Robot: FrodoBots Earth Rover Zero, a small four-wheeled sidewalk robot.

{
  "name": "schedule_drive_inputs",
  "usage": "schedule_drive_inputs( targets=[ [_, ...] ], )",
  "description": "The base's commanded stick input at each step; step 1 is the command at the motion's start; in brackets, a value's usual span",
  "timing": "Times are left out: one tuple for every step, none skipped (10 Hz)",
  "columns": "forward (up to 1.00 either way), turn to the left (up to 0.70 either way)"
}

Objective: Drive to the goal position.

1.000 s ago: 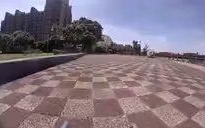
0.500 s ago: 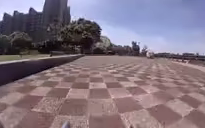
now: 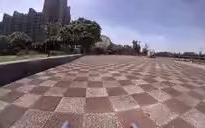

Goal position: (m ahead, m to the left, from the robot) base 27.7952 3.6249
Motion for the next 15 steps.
schedule_drive_inputs(
  targets=[
    [0.7, 0.0],
    [0.7, 0.0],
    [0.7, 0.0],
    [0.7, 0.0],
    [0.7, 0.0],
    [0.7, 0.0],
    [0.7, 0.0],
    [0.7, 0.0],
    [0.7, 0.0],
    [0.7, 0.0],
    [0.7, 0.0],
    [0.7, 0.0],
    [0.7, 0.0],
    [0.7, 0.0],
    [0.7, 0.0]
  ],
)
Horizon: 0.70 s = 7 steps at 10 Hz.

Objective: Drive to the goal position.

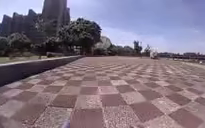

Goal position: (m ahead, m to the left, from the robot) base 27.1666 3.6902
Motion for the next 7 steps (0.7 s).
schedule_drive_inputs(
  targets=[
    [0.7, 0.0],
    [0.7, 0.0],
    [0.7, 0.0],
    [0.7, 0.0],
    [0.7, 0.0],
    [0.7, 0.0],
    [0.7, 0.0]
  ],
)
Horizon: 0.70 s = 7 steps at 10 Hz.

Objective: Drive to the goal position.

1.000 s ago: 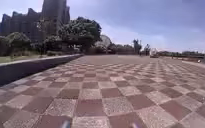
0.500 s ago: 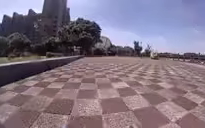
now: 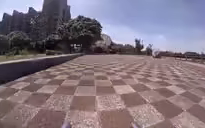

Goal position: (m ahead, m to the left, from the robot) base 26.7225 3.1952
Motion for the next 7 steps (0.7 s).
schedule_drive_inputs(
  targets=[
    [0.7, 0.0],
    [0.7, 0.0],
    [0.7, 0.0],
    [0.7, 0.0],
    [0.7, 0.0],
    [0.7, 0.0],
    [0.7, 0.0]
  ],
)
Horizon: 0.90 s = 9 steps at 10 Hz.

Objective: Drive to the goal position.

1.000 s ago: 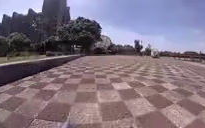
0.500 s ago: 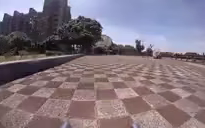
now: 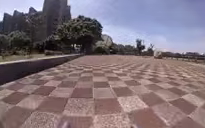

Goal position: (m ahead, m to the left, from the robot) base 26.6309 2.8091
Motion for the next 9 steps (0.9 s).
schedule_drive_inputs(
  targets=[
    [0.7, 0.0],
    [0.7, 0.0],
    [0.7, 0.0],
    [0.7, 0.0],
    [0.7, 0.0],
    [0.7, 0.0],
    [0.7, 0.0],
    [0.7, 0.0],
    [0.7, -0.14]
  ],
)
